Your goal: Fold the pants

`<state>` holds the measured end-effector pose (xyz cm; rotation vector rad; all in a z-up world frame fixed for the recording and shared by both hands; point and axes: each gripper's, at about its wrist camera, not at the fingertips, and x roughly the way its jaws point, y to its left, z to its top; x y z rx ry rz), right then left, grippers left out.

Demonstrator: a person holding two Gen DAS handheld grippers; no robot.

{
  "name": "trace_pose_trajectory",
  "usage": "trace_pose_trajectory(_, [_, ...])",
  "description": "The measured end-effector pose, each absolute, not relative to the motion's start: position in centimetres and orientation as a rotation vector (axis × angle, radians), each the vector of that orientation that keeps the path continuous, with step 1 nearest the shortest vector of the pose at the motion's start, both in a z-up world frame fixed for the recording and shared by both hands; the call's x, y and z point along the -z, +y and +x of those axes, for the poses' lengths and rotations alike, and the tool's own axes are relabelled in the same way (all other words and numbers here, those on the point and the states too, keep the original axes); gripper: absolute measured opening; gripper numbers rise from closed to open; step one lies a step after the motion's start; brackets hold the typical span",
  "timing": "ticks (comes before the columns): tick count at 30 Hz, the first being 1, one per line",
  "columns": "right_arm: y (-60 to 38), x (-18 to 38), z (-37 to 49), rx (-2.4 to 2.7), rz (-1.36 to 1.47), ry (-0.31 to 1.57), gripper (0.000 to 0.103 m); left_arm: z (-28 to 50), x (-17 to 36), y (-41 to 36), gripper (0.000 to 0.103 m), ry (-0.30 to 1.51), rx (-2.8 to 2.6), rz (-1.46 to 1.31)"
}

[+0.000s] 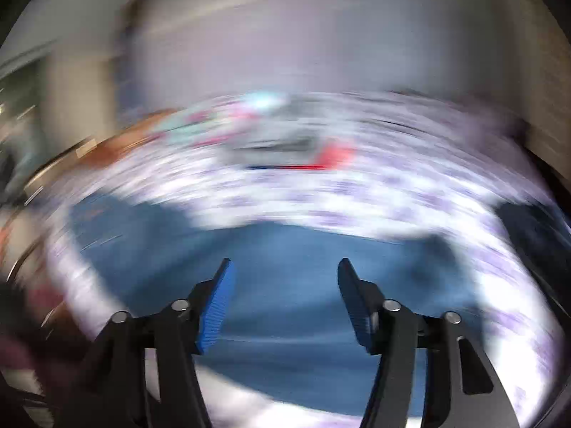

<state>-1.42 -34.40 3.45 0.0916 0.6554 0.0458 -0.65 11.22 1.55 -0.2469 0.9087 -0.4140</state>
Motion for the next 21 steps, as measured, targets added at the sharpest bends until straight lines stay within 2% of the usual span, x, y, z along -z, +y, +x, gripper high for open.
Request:
trace_pose_trajectory(2, [-37.8, -3.3, -1.2, 0.012, 0.148, 0.656, 0.063, 0.4, -0.3, 8.1, 0.063, 0.955, 0.496, -0.218])
trace_pose_trajectory(4, [-40.5, -2.8, 0.3, 0.057, 0.188, 0.678, 0.078, 1.7, 1.4, 6.0, 0.063, 1.006, 0.510, -0.200])
trace_pose_trajectory(7, [-42.7, -1.7, 3.2, 0.072, 0.215, 0.710, 0.083, 3.7, 3.6, 4.6, 0.063, 1.052, 0.496, -0.200])
trace_pose_trajectory(8, [-43.0, -1.0, 4.0, 0.053, 0.230, 0.739, 0.082, 4.3, 4.3, 4.7, 0.063, 1.064, 0.475, -0.214])
trace_pose_trajectory(9, [-43.3, 0.3, 5.4, -0.024, 0.269, 0.815, 0.054, 4.6, 4.7, 5.0, 0.063, 1.074, 0.472, -0.236])
trace_pose_trajectory(10, [-42.9, 1.5, 6.8, -0.112, 0.289, 0.905, 0.010, 4.8, 5.1, 5.3, 0.063, 1.081, 0.475, -0.261])
trace_pose_trajectory(13, [-40.9, 0.2, 6.7, -0.124, 0.179, 0.898, 0.010, 4.6, 5.0, 6.5, 0.063, 1.075, 0.479, -0.306])
trace_pose_trajectory(18, [-39.2, -8.1, 0.2, -0.174, 0.159, 0.681, 0.009, 4.5, 4.8, 7.8, 0.063, 1.068, 0.476, -0.336])
trace_pose_trajectory(21, [-38.8, -8.8, -3.3, -0.134, 0.145, 0.687, 0.009, 4.5, 4.8, 8.2, 0.063, 1.069, 0.488, -0.333])
